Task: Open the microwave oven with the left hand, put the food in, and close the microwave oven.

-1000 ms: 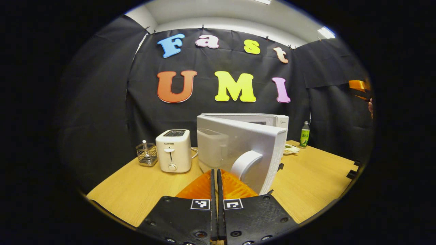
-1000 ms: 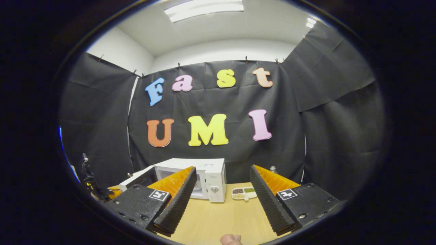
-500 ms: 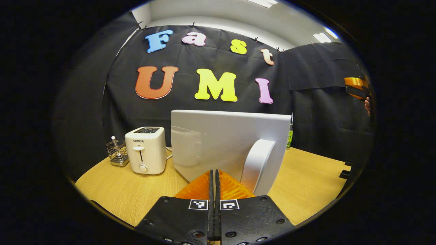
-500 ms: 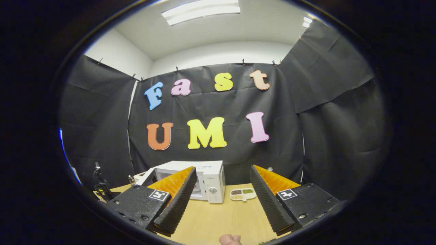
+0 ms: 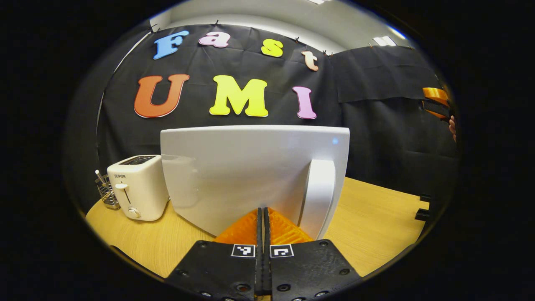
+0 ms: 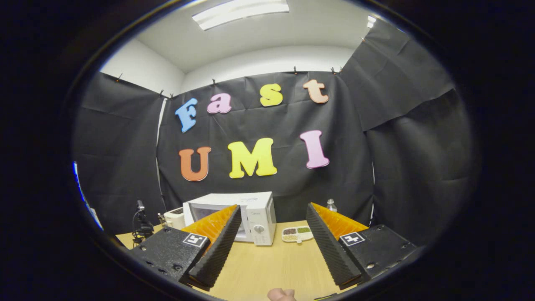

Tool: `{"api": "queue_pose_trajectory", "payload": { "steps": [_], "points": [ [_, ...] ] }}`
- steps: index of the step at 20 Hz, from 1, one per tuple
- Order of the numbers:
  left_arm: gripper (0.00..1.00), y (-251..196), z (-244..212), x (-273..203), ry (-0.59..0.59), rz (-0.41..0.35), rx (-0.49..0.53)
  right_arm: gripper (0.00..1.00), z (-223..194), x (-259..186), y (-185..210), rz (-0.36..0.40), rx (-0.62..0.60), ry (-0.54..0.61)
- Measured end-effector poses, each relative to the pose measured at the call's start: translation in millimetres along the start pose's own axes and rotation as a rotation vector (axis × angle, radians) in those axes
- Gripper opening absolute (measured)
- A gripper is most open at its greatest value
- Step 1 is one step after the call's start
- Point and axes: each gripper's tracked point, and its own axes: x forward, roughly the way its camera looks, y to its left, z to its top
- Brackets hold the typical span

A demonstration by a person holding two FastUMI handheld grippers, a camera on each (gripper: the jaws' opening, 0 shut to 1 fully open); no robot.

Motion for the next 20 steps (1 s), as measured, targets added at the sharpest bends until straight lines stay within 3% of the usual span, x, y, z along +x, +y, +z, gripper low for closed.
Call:
{"api": "queue_pose_trajectory", "payload": {
  "steps": [1,2,5,6,8,9,10,11,12,13,14,15,16,18,19,20],
  "points": [
    [0.0,0,2,7,-0.009,0.01,-0.001,1.0,-2,2,-3,0.0,0.005,0.007],
    [0.0,-2,1,16,-0.003,0.015,-0.007,1.0,-4,4,-6,0.001,0.005,0.009],
    [0.0,-14,5,39,-0.005,0.008,-0.043,1.0,-7,10,-17,-0.004,0.0,0.014],
    [0.0,-17,5,47,-0.001,0.011,-0.051,0.9,-8,11,-19,-0.003,0.001,0.018],
    [0.0,-24,7,61,0.003,0.009,-0.05,0.9,-11,15,-25,-0.001,-0.001,0.03],
    [0.0,-26,8,68,0.001,0.011,-0.047,1.0,-11,17,-27,0.001,-0.004,0.033],
    [0.0,-30,9,75,0.001,0.003,-0.053,0.91,-11,18,-29,-0.001,-0.006,0.034],
    [0.0,-35,10,82,0.001,0.001,-0.061,0.91,-13,20,-32,-0.003,-0.007,0.035],
    [0.0,-36,12,89,0.0,0.01,-0.062,1.0,-13,23,-35,-0.003,-0.004,0.036],
    [0.0,-36,12,95,0.006,0.018,-0.062,1.0,-15,24,-36,-0.003,0.001,0.041],
    [0.0,-38,13,100,0.01,0.019,-0.065,0.9,-17,26,-37,-0.002,0.007,0.048],
    [0.0,-41,17,105,0.003,0.019,-0.067,0.9,-20,29,-38,0.002,0.011,0.055],
    [0.0,-43,20,110,-0.006,0.017,-0.067,1.0,-20,32,-38,0.009,0.007,0.056],
    [0.0,-40,24,121,-0.01,0.031,-0.057,1.0,-17,37,-39,0.016,0.0,0.044],
    [0.0,-38,25,127,-0.012,0.041,-0.06,0.91,-22,38,-39,0.017,0.002,0.052],
    [0.0,-38,25,133,-0.01,0.049,-0.063,0.9,-25,40,-39,0.019,0.007,0.062]
  ]
}}
